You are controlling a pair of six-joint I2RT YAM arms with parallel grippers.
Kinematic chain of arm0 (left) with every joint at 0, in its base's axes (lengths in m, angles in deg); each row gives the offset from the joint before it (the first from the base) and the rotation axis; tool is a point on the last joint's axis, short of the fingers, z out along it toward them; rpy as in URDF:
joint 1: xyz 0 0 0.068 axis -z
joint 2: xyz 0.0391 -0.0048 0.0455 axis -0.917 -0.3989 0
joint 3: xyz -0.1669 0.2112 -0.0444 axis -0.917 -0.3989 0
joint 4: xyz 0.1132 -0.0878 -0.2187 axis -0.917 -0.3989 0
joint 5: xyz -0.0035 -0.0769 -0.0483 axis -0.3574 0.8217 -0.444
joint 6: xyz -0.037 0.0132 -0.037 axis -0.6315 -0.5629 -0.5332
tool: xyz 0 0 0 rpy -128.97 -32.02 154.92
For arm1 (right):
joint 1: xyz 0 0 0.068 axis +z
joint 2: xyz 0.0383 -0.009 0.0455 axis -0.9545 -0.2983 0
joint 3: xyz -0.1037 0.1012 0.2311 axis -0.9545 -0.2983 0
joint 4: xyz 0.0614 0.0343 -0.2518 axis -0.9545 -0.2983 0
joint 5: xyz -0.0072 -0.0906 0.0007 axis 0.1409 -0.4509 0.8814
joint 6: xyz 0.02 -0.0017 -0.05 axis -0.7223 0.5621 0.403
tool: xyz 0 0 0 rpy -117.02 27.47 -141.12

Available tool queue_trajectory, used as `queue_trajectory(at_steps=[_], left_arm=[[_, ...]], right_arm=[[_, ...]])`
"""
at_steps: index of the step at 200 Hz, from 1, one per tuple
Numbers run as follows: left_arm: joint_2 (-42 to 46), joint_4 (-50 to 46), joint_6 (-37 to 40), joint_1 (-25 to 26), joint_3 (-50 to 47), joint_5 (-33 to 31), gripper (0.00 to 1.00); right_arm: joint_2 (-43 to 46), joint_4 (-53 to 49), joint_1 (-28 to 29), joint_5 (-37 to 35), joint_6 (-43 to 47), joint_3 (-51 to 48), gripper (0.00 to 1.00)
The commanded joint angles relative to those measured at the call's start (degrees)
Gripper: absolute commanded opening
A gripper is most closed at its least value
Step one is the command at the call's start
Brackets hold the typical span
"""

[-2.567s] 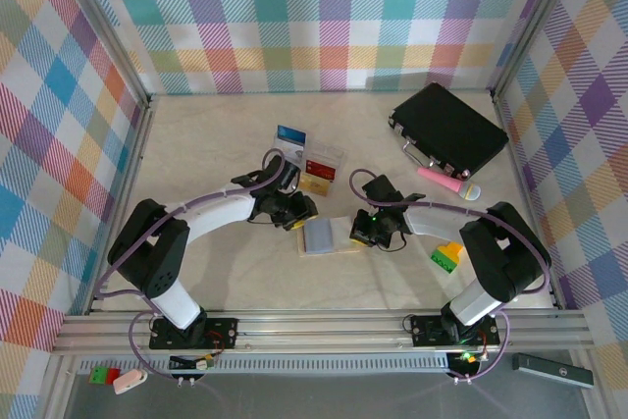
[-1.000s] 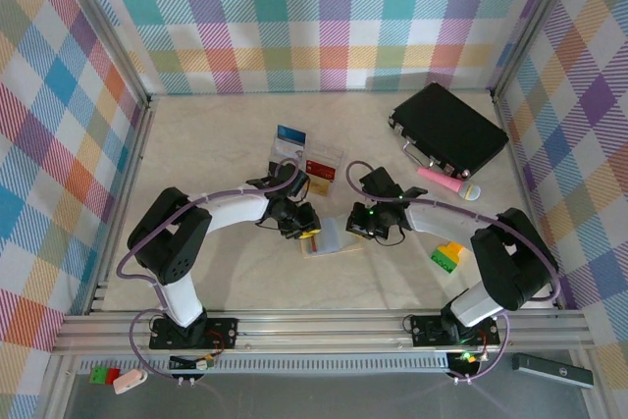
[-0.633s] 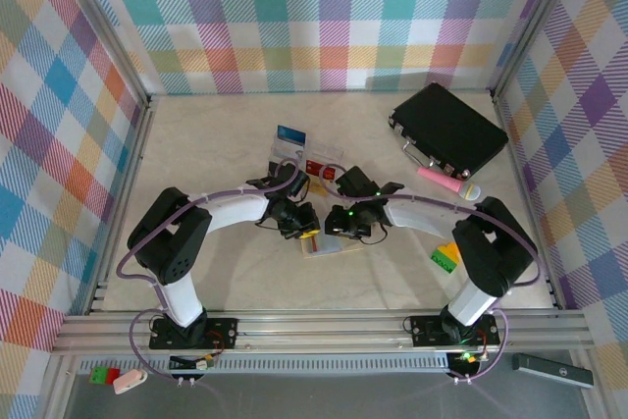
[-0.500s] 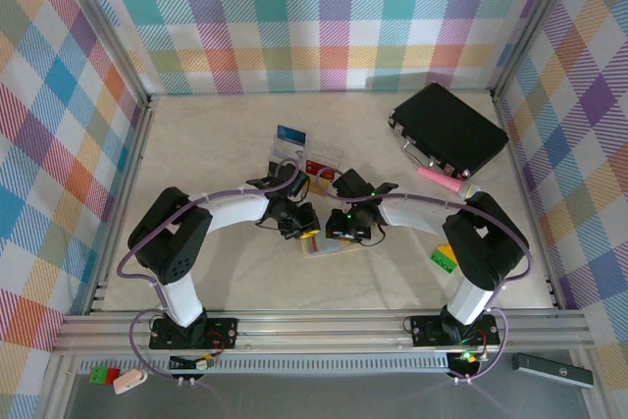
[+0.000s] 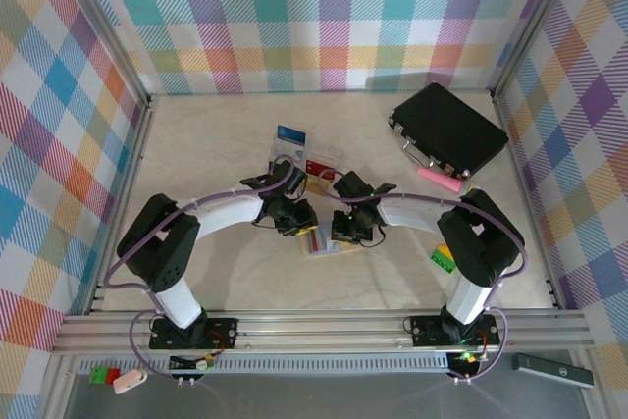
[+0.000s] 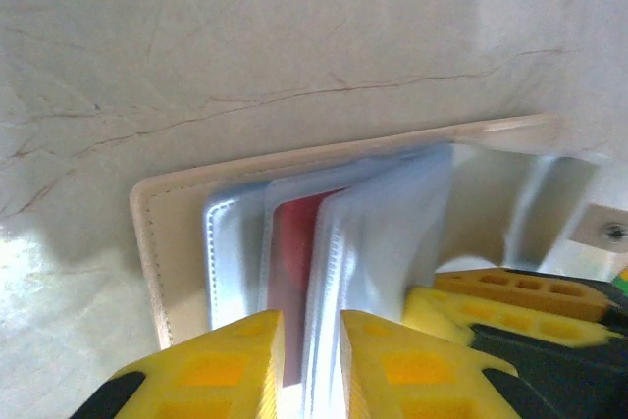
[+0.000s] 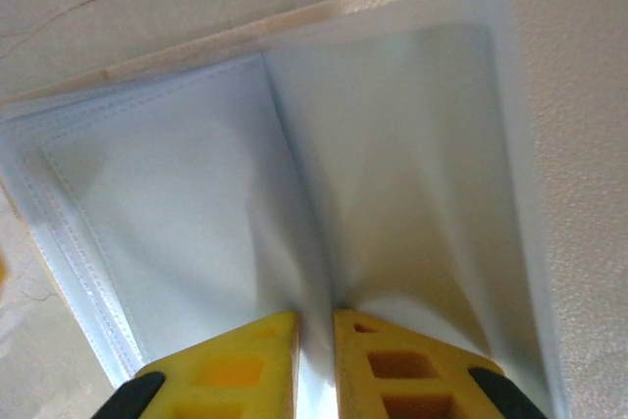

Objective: Take the credit cards out of the card holder

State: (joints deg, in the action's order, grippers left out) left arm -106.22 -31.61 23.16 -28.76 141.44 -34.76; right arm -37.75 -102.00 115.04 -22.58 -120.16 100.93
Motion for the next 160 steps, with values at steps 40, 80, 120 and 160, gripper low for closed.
queue_trajectory(at_steps=[40, 80, 120, 160], left_arm=[[1.1, 4.1, -1.8, 0.4, -1.4, 4.8, 0.17], [-2.0, 5.0, -2.1, 0.8, -1.3, 6.8, 0.2], [-3.8, 5.0, -2.1, 1.1, -1.5, 7.4, 0.24], [-5.5, 6.7, -2.2, 1.2, -0.8, 7.8, 0.21]], right_arm=[[-0.7, 0.9, -0.1, -1.5, -2.1, -2.4, 0.14], [-0.4, 1.3, -0.2, -1.4, -2.7, -2.8, 0.14], [-0.5, 1.6, -0.3, -1.4, -2.8, -3.1, 0.14], [-0.4, 1.5, -0.4, -1.2, -2.7, -3.1, 0.14]])
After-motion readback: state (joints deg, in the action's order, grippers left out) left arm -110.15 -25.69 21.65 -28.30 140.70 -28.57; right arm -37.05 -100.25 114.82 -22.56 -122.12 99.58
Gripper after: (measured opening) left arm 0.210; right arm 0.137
